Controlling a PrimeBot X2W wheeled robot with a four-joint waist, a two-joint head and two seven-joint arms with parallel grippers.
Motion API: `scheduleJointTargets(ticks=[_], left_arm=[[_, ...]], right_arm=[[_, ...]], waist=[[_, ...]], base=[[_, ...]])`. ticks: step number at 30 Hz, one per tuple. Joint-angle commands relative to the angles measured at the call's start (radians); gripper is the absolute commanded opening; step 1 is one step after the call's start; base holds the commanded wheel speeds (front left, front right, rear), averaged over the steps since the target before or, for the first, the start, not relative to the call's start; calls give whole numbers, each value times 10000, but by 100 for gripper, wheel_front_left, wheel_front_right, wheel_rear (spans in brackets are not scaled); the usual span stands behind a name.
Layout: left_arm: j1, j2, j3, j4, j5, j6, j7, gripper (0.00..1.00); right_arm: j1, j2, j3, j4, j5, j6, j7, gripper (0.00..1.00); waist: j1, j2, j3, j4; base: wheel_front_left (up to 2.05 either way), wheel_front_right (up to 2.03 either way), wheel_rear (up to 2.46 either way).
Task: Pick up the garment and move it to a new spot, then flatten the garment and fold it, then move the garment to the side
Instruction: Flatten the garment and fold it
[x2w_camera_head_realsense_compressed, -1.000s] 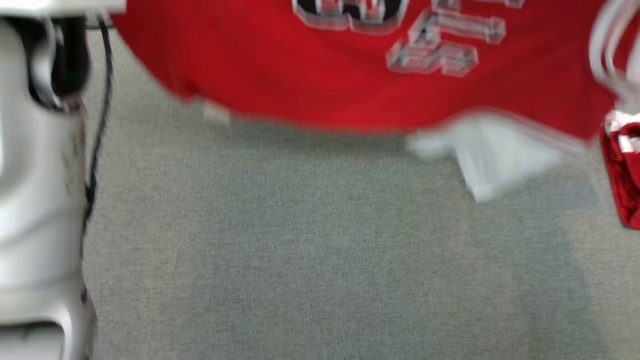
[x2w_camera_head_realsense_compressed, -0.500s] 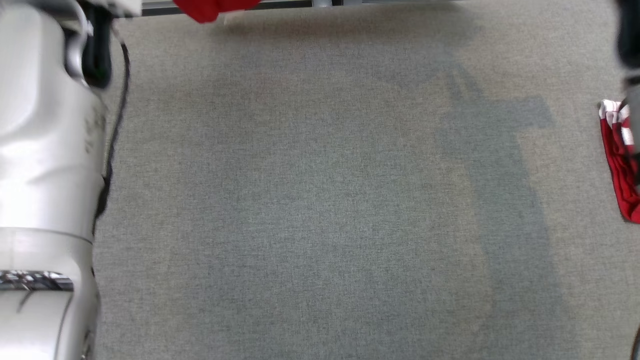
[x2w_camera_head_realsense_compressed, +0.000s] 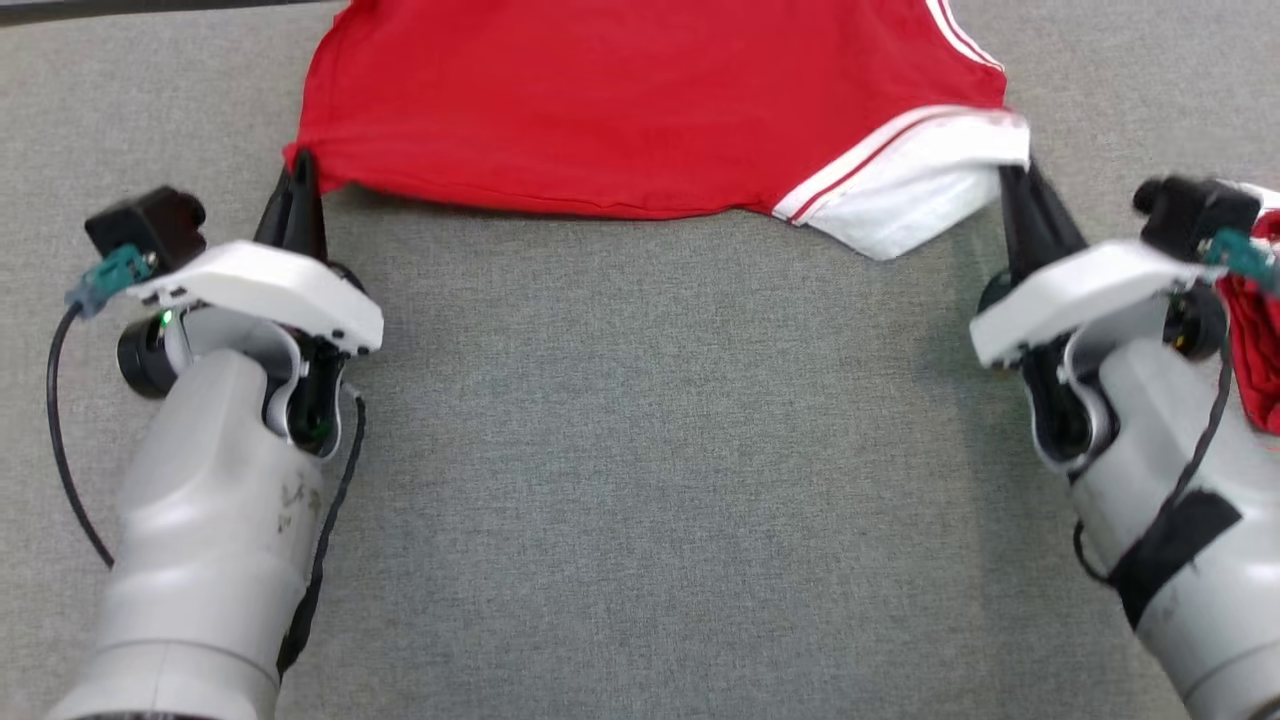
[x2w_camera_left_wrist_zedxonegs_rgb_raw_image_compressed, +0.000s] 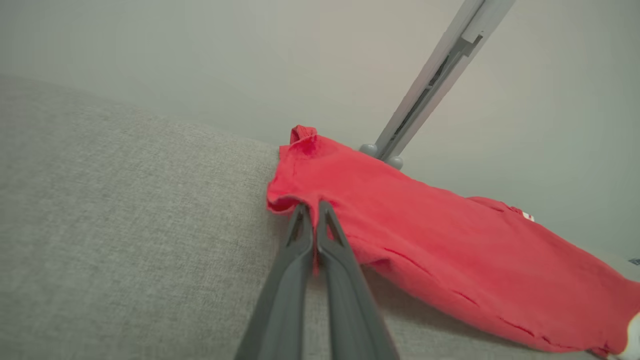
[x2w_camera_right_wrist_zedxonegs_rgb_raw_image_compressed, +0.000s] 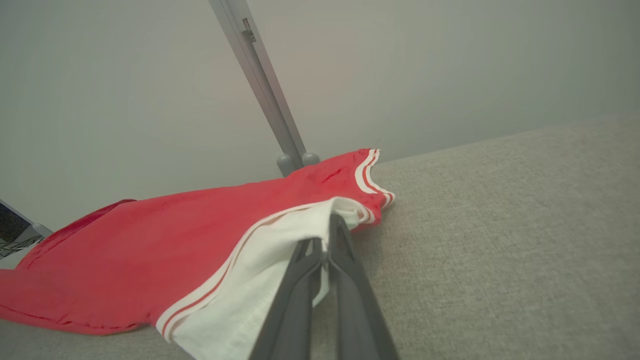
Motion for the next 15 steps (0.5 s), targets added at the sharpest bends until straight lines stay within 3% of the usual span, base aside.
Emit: scheduleJointTargets(ticks=[1, 8, 15], left_arm=[[609, 99, 168, -365, -68, -14, -40, 0], [2866, 247, 796, -1952, 54, -14, -32, 0], [5559, 371, 951, -4041, 202, -8, -32, 0]], right_arm=[[707, -121, 166, -306, 290, -2, -153, 0], [3111, -651, -25, -2059, 511, -2, -206, 0], [6288, -1069, -946, -4664, -350, -4, -204, 0]], waist=[[0, 0, -195, -27], [0, 0, -946, -101], [0, 0, -1882, 126]], base=[[0, 0, 0], [0, 0, 0], [0, 0, 0]])
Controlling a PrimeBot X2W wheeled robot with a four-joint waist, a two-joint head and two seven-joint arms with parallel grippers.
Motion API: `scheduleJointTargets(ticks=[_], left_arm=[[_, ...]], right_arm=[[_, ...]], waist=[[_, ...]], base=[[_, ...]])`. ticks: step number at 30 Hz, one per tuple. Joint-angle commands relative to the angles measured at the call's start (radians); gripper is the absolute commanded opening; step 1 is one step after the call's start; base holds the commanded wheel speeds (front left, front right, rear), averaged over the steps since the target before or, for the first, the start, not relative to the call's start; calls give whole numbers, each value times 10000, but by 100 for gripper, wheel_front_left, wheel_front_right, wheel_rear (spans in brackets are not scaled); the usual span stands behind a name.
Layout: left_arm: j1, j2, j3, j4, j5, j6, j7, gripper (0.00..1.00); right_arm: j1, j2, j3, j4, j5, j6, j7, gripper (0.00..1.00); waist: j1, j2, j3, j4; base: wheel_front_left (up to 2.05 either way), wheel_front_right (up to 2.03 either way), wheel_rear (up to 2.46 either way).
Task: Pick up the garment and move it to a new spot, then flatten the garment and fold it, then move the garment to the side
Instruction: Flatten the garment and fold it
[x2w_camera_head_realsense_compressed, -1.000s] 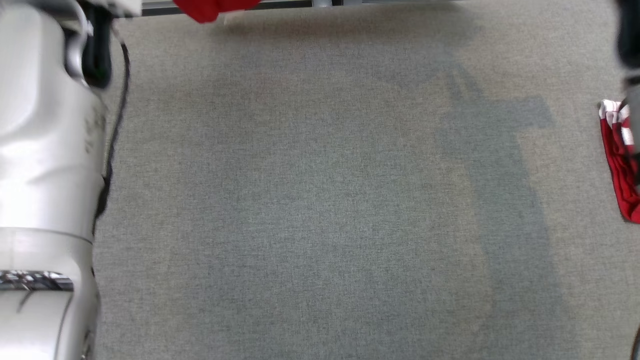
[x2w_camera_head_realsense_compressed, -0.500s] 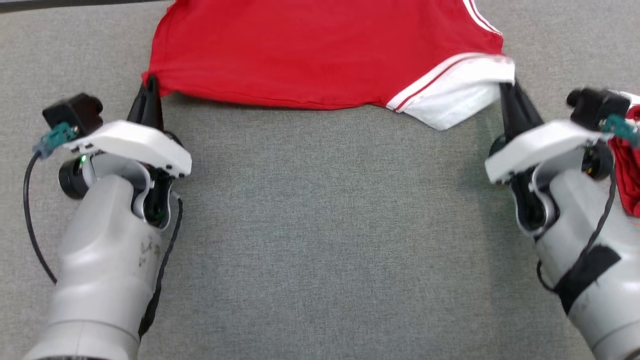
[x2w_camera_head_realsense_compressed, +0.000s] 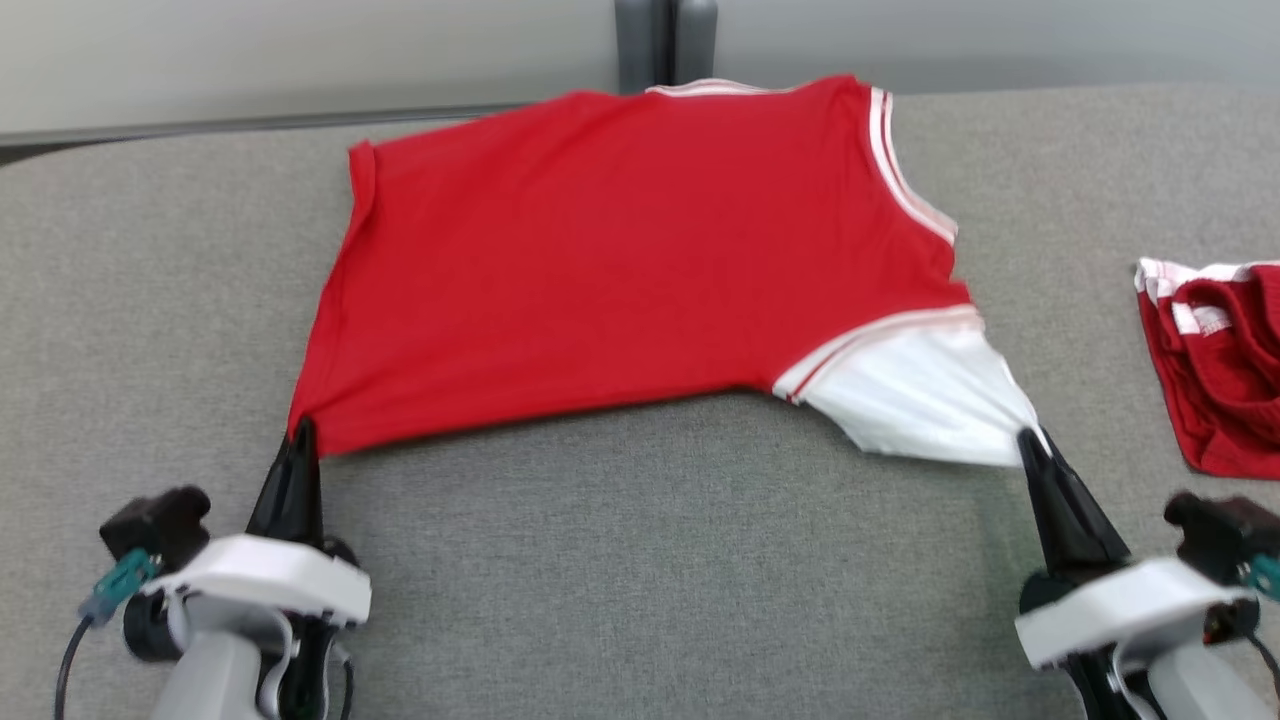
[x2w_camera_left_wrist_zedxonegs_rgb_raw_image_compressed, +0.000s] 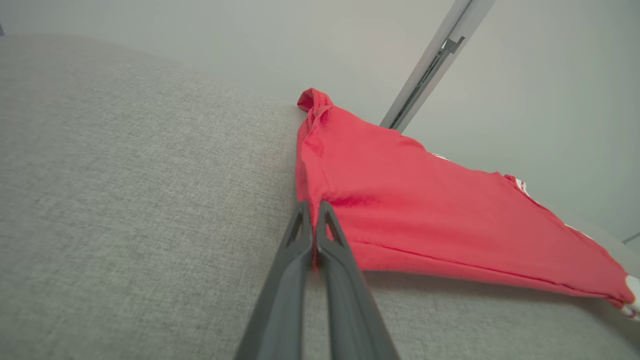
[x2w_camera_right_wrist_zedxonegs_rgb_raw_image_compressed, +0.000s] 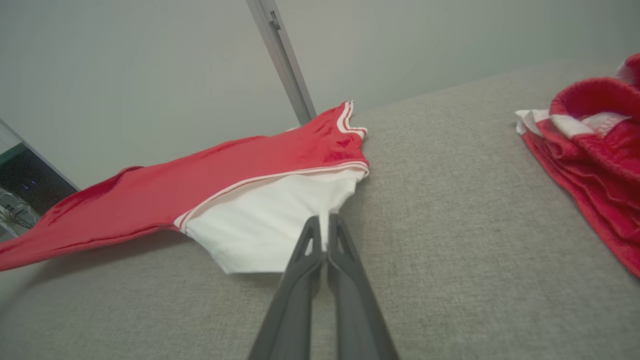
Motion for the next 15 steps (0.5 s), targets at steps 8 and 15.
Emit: scheduleJointTargets(ticks=[8, 15], left_arm=[[2614, 509, -159, -2692, 293, 463, 621, 0], [5020, 704, -70, -6279, 346, 1587, 2232, 0]], right_arm=[[3365, 204, -1588, -3271, -1101, -7, 515, 0], [5833, 970, -2795, -6092, -1882, -6, 2103, 0]], waist=[[0, -1, -1169, 135], [0, -1, -1743, -123]], base=[[0, 0, 0], [0, 0, 0]])
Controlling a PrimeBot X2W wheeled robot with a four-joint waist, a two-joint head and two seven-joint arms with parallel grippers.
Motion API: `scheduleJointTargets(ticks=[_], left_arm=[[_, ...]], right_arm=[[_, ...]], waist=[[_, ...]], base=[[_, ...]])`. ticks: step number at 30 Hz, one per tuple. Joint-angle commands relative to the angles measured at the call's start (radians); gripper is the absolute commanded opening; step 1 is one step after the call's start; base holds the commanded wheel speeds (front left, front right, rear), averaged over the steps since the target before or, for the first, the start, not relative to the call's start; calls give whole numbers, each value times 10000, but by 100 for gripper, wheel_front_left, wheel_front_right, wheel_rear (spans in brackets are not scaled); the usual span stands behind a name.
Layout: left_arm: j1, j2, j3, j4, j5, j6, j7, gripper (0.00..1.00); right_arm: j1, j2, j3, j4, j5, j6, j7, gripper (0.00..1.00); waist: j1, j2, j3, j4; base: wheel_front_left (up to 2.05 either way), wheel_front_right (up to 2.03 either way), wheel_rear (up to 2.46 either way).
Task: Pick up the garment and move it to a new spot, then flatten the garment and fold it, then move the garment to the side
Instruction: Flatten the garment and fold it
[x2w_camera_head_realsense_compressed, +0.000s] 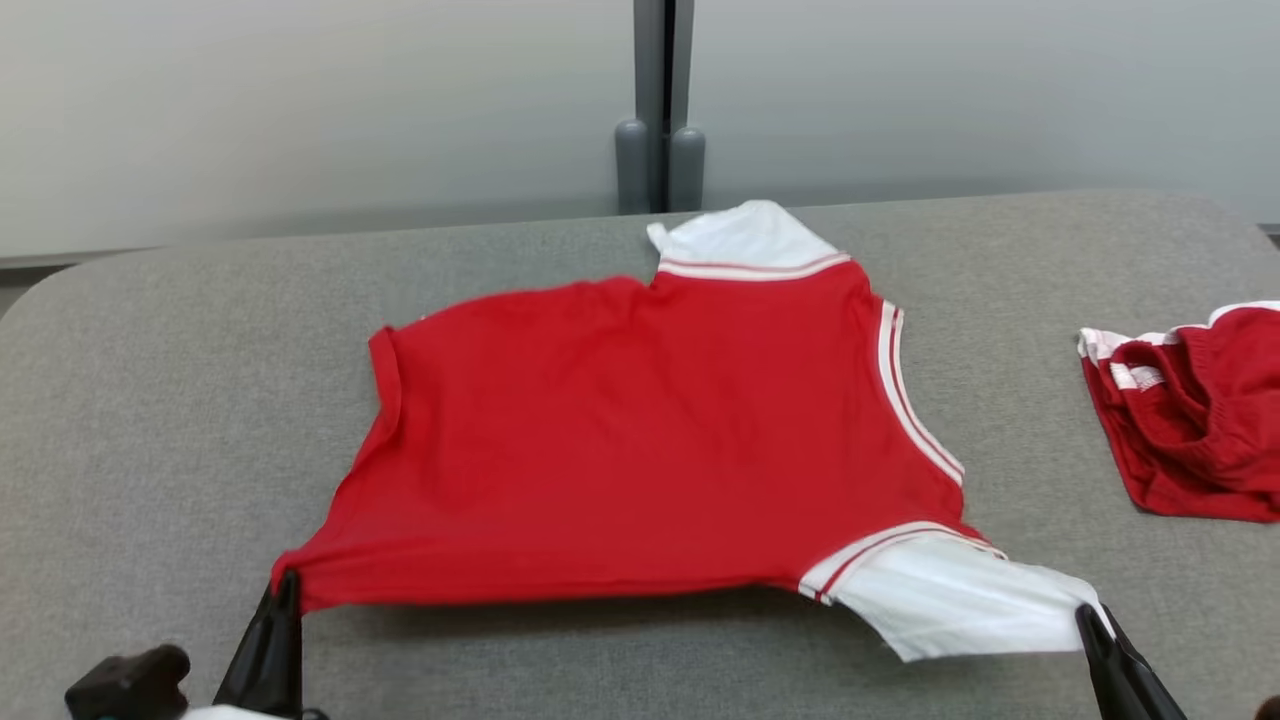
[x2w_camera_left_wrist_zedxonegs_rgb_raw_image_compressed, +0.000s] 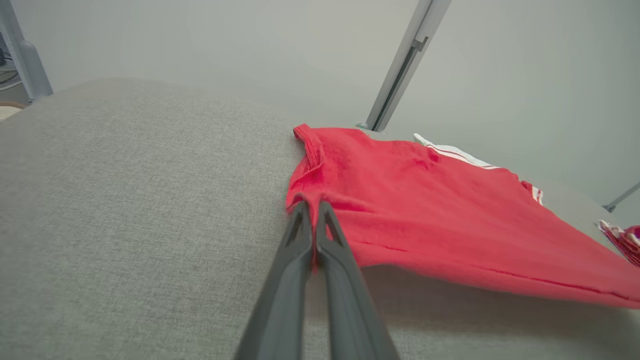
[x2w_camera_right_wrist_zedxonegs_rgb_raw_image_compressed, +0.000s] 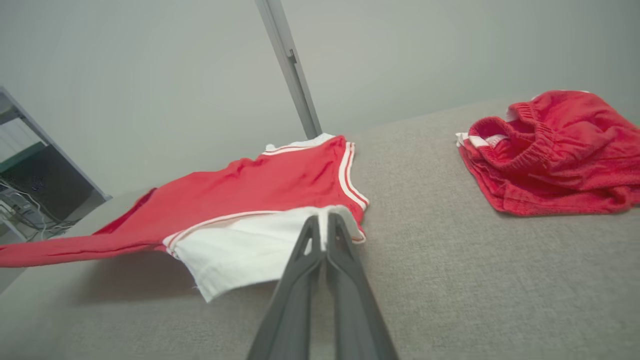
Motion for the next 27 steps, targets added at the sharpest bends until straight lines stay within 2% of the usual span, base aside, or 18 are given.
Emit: scheduleJointTargets(ticks=[1, 6, 11, 17, 20, 27], left_arm=[[396, 130, 101, -646, 57, 242, 215, 0], [1259, 235, 77, -2409, 153, 784, 1118, 0], [993, 260, -64, -2615, -15, 863, 1670, 0], [191, 199, -225, -2128, -218, 669, 1850, 0], [-671, 131, -345, -1581, -400, 462, 1884, 0], [-2082, 110, -311, -472, -822, -29, 1689, 0]], right_arm=[[320, 172, -237, -466, -72, -6, 247, 0], [940, 579, -651, -1575, -335, -4, 1000, 0], [475, 711, -749, -1618, -250, -4, 1337, 0], [-506, 570, -644, -1010, -84, -4, 1232, 0], [-1796, 502, -477, -312, 222, -4, 1081, 0], [-4174, 174, -226, 1290, 795, -2, 927, 0]], waist=[[0, -1, -118, -139], [0, -1, -106, -214], [0, -1, 307, -179], [0, -1, 1115, -35], [0, -1, 1919, 142], [0, -1, 2876, 400]], base=[[0, 0, 0], [0, 0, 0], [0, 0, 0], [0, 0, 0], [0, 0, 0], [0, 0, 0]])
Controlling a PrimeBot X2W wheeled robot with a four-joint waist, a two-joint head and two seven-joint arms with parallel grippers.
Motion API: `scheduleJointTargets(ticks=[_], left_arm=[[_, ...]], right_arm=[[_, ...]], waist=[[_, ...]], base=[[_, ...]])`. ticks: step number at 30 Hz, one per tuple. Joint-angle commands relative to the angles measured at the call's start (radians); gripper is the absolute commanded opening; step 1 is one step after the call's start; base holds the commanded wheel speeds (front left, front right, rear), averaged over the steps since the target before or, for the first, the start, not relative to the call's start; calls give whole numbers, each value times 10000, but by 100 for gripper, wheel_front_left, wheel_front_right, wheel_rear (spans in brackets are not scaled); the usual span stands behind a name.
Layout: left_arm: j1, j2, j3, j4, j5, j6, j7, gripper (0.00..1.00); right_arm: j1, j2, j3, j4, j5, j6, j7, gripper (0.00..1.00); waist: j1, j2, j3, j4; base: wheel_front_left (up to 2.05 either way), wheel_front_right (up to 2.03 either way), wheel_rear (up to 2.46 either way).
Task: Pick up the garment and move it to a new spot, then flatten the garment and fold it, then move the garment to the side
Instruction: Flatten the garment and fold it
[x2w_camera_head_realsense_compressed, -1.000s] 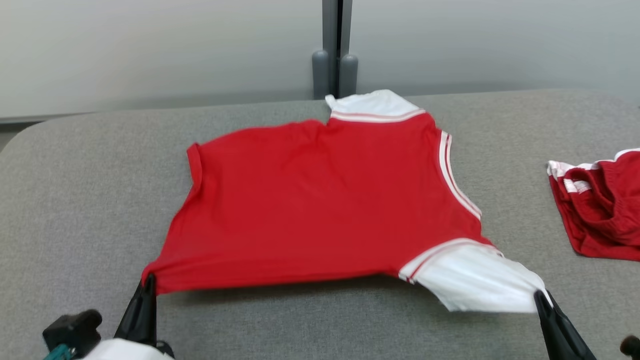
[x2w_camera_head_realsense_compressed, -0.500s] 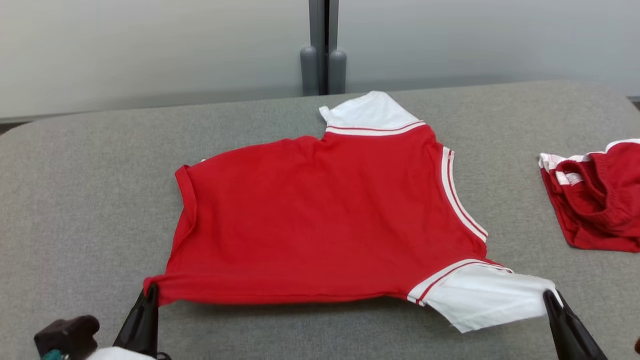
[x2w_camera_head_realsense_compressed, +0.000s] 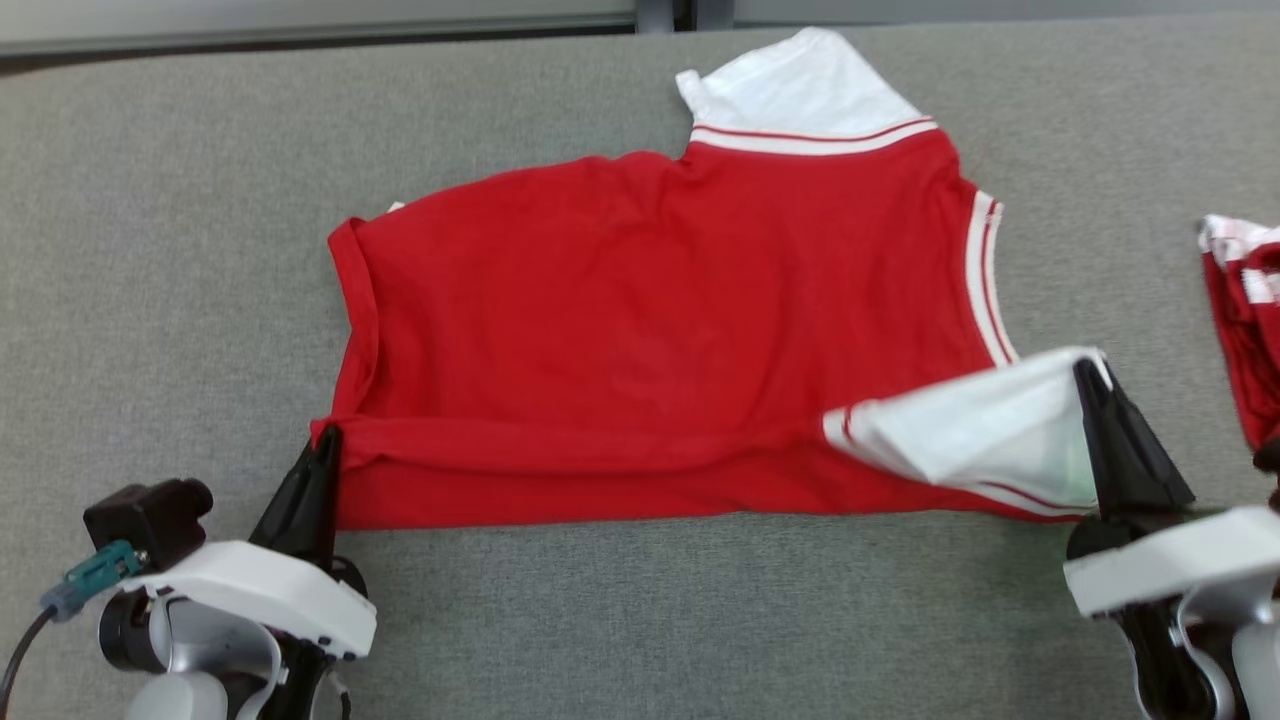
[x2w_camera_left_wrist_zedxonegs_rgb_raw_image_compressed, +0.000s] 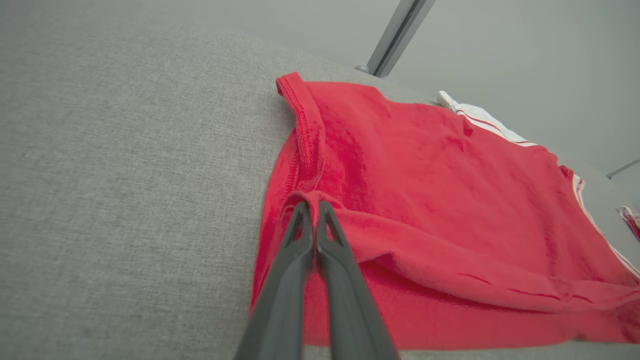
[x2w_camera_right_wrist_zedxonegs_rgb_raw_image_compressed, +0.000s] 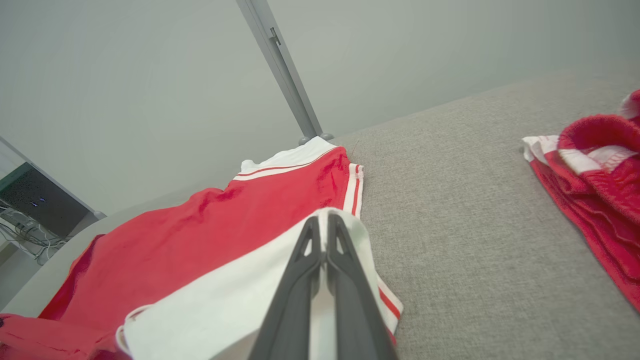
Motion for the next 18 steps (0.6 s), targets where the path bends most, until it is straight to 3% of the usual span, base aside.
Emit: scheduleJointTargets(ticks=[1, 6, 7, 8, 9, 10, 12, 18], left_arm=[[-195, 30, 41, 76, -30, -62, -52, 0], [-710, 36, 64, 630, -98, -188, -271, 0], [-773, 48, 42, 718, -72, -234, -299, 0], [-820, 28, 0, 796, -59, -277, -345, 0], [-847, -17, -42, 861, -80, -315, -419, 64], [-864, -23, -52, 927, -35, -344, -529, 100], [-923, -139, -81, 916, 48, -417, -958, 100], [-826, -305, -87, 770, 1077, -99, -3061, 100]], right_arm=[[-223, -104, 26, 113, -8, -1, -71, 0], [-1434, -342, 321, 1203, 284, -1, -233, 0], [-1587, -399, 418, 1379, 249, -1, -288, 6], [-1752, -408, 512, 1525, 234, -1, -396, 48], [-1872, -446, 620, 1649, 200, -1, -495, 97], [-1966, -493, 675, 1739, 90, -1, -673, 100], [-2004, -647, 757, 1801, -281, -1, -1156, 100], [-1467, -776, 660, 1224, -2011, -1, -2564, 100]], waist=[[0, -1, 317, 181], [0, -1, 595, 326], [0, -1, 621, 362], [0, -1, 642, 386], [0, -1, 647, 401], [0, -1, 649, 412], [0, -1, 609, 455], [0, -1, 253, 344]], base=[[0, 0, 0], [0, 0, 0], [0, 0, 0], [0, 0, 0], [0, 0, 0], [0, 0, 0], [0, 0, 0], [0, 0, 0]])
